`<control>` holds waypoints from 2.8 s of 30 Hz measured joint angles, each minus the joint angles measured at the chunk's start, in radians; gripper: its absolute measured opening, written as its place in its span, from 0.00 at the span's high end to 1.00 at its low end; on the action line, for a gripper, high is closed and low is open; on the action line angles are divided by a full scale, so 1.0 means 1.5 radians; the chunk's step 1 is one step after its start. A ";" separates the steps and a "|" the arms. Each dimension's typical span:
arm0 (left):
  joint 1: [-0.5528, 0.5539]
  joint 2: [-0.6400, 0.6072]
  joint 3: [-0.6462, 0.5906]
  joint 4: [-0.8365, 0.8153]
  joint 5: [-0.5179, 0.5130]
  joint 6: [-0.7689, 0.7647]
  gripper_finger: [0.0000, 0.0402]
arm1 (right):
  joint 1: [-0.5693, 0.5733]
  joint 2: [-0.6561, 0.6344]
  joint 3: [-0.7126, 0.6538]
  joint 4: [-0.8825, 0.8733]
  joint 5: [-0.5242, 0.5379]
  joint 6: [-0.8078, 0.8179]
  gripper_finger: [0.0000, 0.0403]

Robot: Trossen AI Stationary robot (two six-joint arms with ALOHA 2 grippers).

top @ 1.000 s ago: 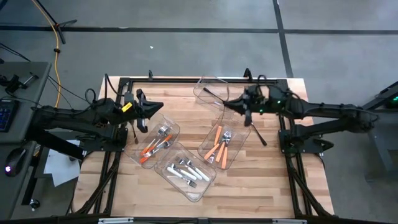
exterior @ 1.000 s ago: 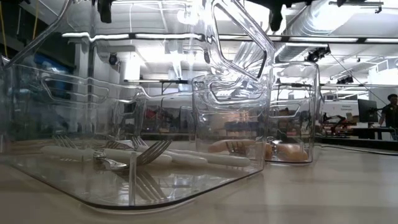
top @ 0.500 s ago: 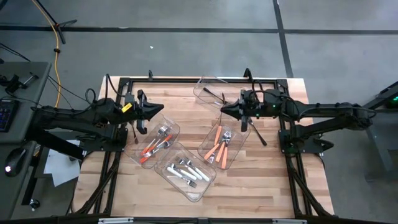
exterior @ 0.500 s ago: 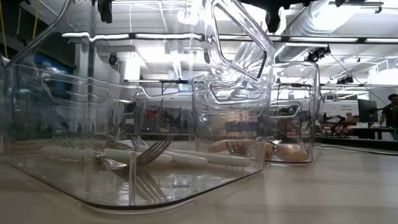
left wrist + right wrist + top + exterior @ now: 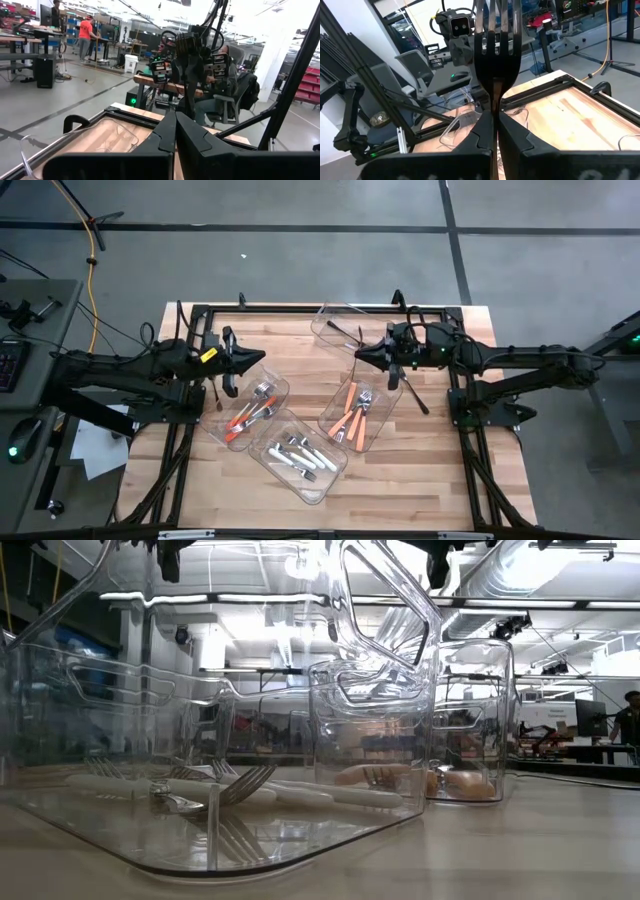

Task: Sort silverware by color (type)
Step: Put the black fork into the top transparent bin

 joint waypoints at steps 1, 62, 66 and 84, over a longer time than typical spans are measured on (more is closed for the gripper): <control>0.000 0.000 0.000 0.000 0.000 0.000 1.00 | 0.000 0.000 0.000 0.000 0.000 0.000 1.00; 0.000 0.000 0.000 0.003 -0.005 0.001 1.00 | -0.261 0.374 0.472 -0.657 0.058 -0.137 1.00; 0.000 0.000 0.000 0.004 -0.005 0.001 1.00 | -0.284 0.469 0.518 -0.693 0.057 -0.167 1.00; 0.000 0.000 0.000 0.004 -0.005 0.000 1.00 | -0.310 0.685 0.537 -0.728 0.042 -0.180 1.00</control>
